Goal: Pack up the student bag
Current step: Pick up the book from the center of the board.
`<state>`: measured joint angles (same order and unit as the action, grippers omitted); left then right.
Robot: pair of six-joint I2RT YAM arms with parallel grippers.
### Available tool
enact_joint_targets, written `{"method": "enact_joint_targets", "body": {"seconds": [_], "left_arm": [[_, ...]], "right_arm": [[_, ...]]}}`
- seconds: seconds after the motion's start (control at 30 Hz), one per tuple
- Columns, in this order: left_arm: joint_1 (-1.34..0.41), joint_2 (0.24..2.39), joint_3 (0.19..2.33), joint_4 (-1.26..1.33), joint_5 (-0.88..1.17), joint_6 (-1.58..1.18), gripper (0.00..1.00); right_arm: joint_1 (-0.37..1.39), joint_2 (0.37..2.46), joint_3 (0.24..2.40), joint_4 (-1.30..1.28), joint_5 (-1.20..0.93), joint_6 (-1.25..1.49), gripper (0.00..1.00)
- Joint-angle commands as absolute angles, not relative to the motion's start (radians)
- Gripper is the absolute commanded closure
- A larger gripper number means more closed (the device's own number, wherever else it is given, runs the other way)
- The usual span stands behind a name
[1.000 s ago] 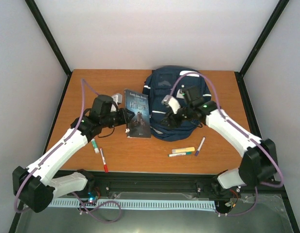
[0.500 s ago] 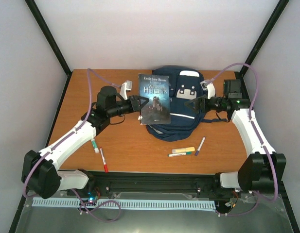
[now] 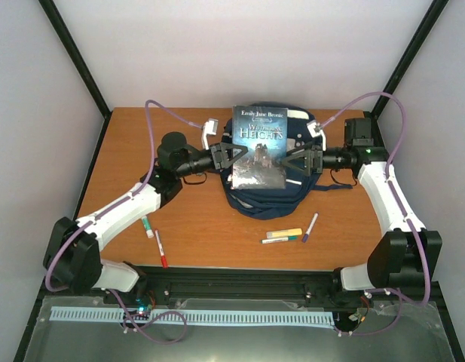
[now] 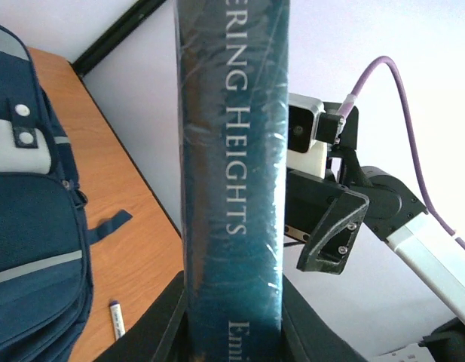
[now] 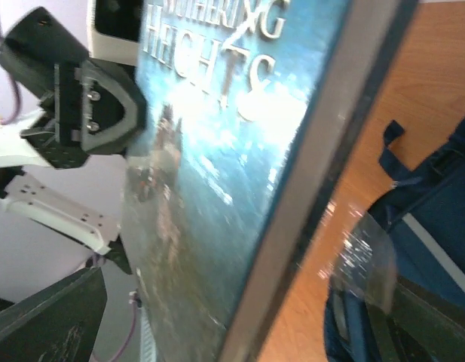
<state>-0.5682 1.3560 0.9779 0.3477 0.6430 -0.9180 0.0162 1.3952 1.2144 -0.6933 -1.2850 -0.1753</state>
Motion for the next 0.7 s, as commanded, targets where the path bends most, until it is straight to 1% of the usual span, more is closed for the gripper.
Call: {"method": "enact_joint_targets", "body": {"seconds": [0.0, 0.2, 0.47, 0.5, 0.57, 0.6, 0.67], "left_arm": [[-0.581, 1.374, 1.076, 0.622, 0.701, -0.976, 0.99], [-0.589, 1.424, 1.074, 0.704, 0.700, -1.039, 0.99], [-0.591, 1.449, 1.076, 0.691, 0.669, -1.033, 0.99], [-0.591, 1.455, 1.079, 0.690, 0.671, -1.032, 0.97], [-0.591, 1.468, 1.083, 0.683, 0.673, -1.031, 0.86], [-0.591, 1.473, 1.085, 0.678, 0.674, -1.028, 0.82], [-0.591, 1.484, 1.084, 0.670, 0.669, -1.027, 0.81]], "right_arm": [[0.041, 1.429, 1.244, -0.736, -1.397, -0.192, 0.05], [0.076, 1.437, 1.241, -0.742, -1.424, -0.189, 0.10], [0.082, 1.419, 1.237, -0.738, -1.489, -0.159, 0.23], [0.081, 1.418, 1.236, -0.740, -1.501, -0.158, 0.25], [0.081, 1.416, 1.242, -0.748, -1.525, -0.158, 0.28], [0.082, 1.414, 1.250, -0.753, -1.531, -0.158, 0.30], [0.081, 1.407, 1.259, -0.757, -1.531, -0.151, 0.34]]}}
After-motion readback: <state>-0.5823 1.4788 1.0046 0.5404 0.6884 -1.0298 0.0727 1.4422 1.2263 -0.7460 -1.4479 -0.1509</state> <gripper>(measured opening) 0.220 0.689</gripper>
